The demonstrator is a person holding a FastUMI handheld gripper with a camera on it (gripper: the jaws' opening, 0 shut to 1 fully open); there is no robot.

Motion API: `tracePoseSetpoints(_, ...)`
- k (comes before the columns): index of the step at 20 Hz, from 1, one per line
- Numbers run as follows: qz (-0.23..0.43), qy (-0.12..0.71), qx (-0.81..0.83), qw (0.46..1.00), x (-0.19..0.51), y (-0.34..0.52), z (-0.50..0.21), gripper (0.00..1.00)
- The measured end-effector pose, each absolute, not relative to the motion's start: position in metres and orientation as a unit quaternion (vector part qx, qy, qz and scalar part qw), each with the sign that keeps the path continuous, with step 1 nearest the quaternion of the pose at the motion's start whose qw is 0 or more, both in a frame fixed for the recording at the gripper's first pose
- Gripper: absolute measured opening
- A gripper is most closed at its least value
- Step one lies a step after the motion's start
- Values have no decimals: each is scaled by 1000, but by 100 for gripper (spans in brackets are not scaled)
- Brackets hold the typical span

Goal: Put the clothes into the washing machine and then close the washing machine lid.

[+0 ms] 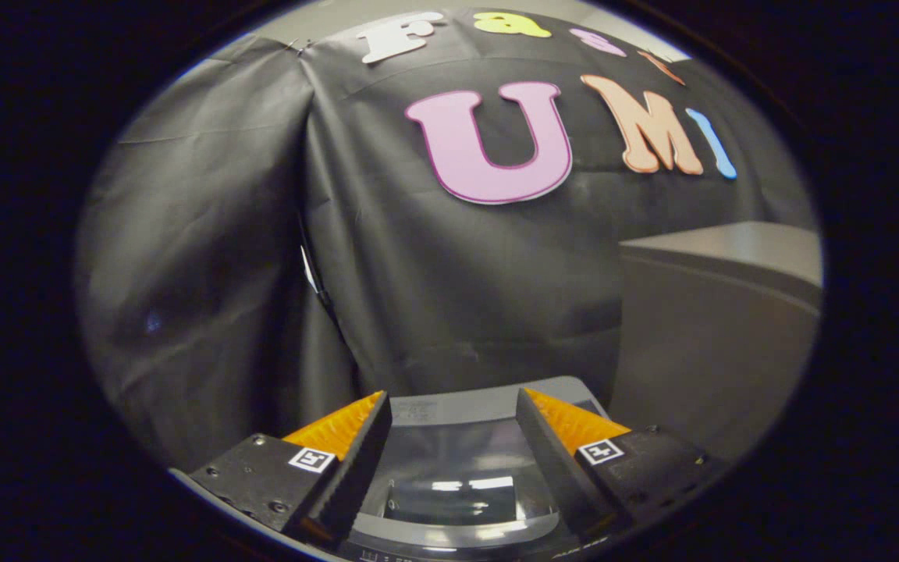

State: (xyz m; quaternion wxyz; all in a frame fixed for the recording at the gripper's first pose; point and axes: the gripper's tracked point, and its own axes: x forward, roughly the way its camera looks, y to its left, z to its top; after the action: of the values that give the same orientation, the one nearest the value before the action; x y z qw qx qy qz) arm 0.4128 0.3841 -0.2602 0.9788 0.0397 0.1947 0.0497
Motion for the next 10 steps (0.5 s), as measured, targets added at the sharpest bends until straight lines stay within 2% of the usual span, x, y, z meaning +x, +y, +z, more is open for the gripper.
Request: tracePoseSetpoints(10, 51, 216, 2, 975, 395, 372, -278, 98)
